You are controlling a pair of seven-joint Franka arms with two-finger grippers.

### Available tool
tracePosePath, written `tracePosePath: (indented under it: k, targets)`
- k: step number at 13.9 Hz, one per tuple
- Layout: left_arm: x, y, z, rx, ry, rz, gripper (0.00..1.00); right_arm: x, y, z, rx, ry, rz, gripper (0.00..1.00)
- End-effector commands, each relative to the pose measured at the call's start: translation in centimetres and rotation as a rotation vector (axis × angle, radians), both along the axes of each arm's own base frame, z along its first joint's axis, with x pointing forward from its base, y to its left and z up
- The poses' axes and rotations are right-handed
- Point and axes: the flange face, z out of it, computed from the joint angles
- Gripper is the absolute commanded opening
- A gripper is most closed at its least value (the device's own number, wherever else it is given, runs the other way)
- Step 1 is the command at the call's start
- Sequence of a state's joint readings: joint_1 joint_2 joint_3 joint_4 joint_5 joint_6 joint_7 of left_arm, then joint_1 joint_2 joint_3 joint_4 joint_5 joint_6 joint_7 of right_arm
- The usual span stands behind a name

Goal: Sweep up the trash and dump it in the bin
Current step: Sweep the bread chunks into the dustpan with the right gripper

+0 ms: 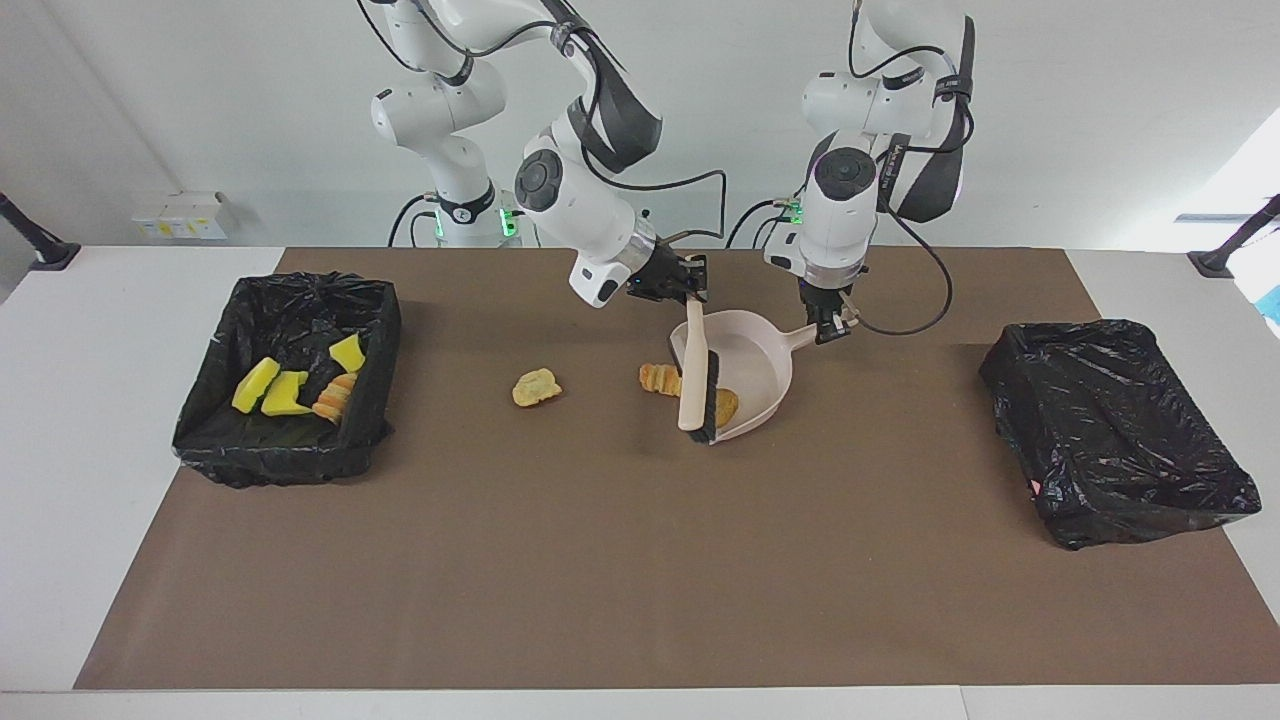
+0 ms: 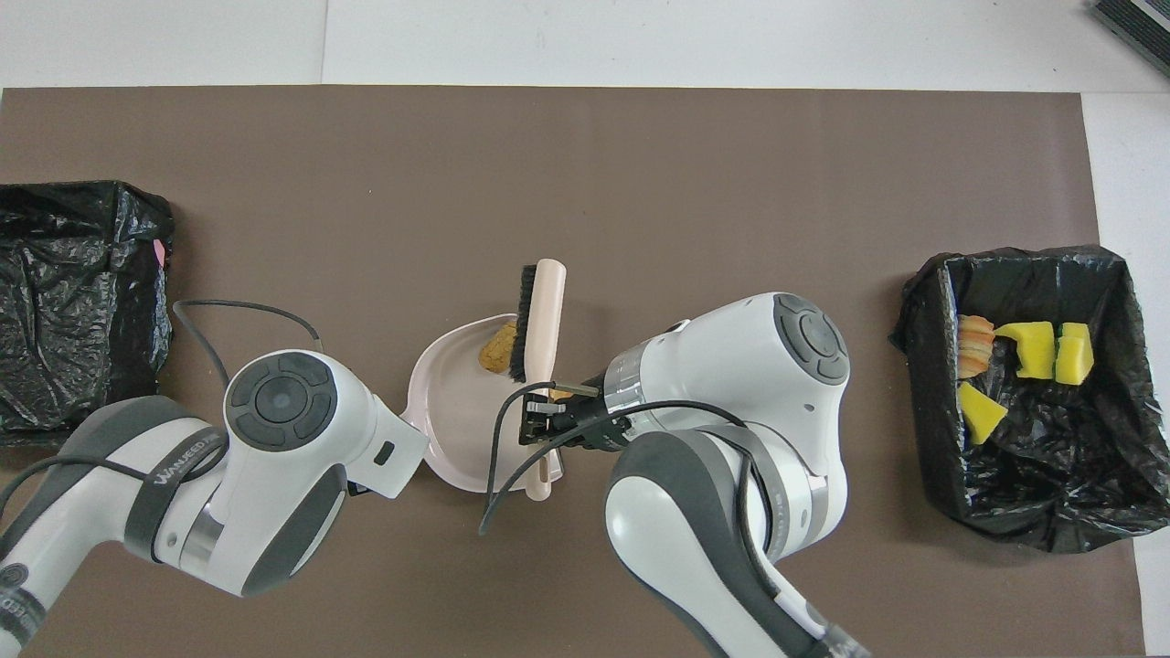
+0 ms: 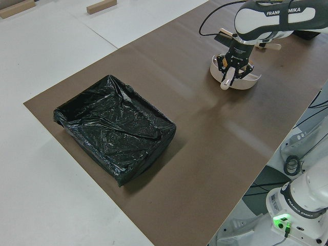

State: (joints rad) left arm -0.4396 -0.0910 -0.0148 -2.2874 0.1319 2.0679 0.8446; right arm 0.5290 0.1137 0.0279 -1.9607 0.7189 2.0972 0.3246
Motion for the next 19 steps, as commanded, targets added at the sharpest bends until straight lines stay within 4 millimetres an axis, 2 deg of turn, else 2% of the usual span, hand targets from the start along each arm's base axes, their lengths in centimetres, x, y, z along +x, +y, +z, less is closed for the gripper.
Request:
tracePosePath:
  k: [1, 4, 5, 7, 9, 12, 13, 14, 15, 16, 19]
  targets:
    - [-0.4, 0.3, 0.2, -0.031, -0.013, 0.019, 0.0, 0.3, -3.4, 1.2, -0.106, 0.012, 0.046, 0.0]
    - [-0.6, 0.6, -0.1, -0.029, -0.005, 0.01, 0.0, 0.0, -7.9, 1.3, -0.356, 0.006, 0.12, 0.0]
    - [-0.7, 0.4, -0.1, -0.03, -0.008, 0.008, 0.0, -0.2, -9.4, 1.0, -0.46, 0.006, 0.148, 0.0]
    - [-0.8, 0.2, -0.1, -0.031, -0.009, 0.005, 0.0, -1.0, -13.4, -0.1, -0.558, 0.032, 0.155, 0.0]
    - [-0.8, 0.0, 0.0, -0.033, -0.012, 0.007, 0.0, -3.7, -16.3, -1.6, -0.697, 0.008, 0.2, 0.0]
    - [-0.8, -0.2, -0.8, -0.035, -0.012, 0.01, 0.0, -7.1, -21.2, -4.7, -0.702, -0.045, 0.181, 0.0]
    - [-0.8, -0.3, -0.8, -0.035, -0.012, 0.009, 0.0, -7.7, -21.5, -5.1, -0.694, -0.055, 0.207, 0.0]
    - [-0.8, -0.2, -0.8, -0.035, -0.012, 0.01, 0.0, -7.9, -20.9, -5.6, -0.697, -0.048, 0.216, 0.0]
    - [-0.8, -0.2, -0.8, -0.035, -0.01, 0.01, 0.0, -8.0, -19.5, -6.9, -0.704, -0.031, 0.228, 0.0]
    - [-0.8, -0.2, -0.8, -0.037, -0.009, 0.012, 0.0, -8.4, -17.2, -7.3, -0.702, -0.043, 0.243, 0.0]
    - [-1.1, 0.0, -1.1, -0.037, -0.002, 0.013, 0.0, -7.1, -14.7, -6.6, -0.635, -0.062, 0.201, 0.0]
